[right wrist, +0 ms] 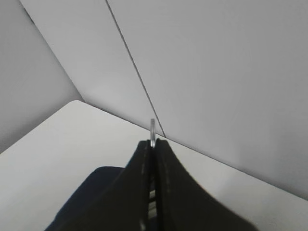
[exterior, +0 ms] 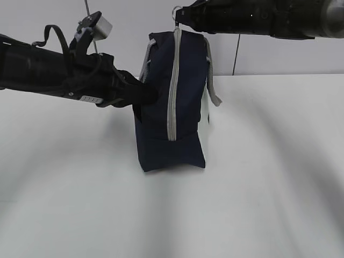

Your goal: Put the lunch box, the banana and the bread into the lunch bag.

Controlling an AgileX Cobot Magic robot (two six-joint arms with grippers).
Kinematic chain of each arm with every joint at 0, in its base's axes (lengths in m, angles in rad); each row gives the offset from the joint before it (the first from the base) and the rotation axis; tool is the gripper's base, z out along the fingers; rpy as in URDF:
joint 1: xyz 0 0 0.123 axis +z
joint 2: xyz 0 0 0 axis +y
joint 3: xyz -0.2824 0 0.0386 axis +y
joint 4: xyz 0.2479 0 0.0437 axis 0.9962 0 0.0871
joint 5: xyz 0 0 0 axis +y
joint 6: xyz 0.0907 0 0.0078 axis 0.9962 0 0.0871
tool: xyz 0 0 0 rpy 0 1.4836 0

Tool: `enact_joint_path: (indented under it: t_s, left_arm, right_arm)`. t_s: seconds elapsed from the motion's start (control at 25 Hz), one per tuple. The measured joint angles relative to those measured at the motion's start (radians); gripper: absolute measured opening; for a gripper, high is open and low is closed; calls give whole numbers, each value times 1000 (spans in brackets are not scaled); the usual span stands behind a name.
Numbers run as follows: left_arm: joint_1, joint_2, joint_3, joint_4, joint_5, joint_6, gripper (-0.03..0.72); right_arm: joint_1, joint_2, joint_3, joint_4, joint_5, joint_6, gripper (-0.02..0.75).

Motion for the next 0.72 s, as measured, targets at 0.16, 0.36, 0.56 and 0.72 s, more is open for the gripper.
enact_joint_path:
  t_s: [0.16,0.36,0.56,0.72]
  left_arm:
    - [0,0,0,8,4,-2,3]
    - [0,0,0,80,39,-50,3]
    - [4,0,-2,122,72,-81,3]
    - [18,0,-2,133,113,-91,3]
  right_arm:
    - [-6,54,-91,-120,-37,74,-16]
    - [-17,72,-166,-216,-109,117,-16]
    - [-47,105,-224,-238,-200,155,-16]
    - [-59,152,-273,-250,-236,187,-16]
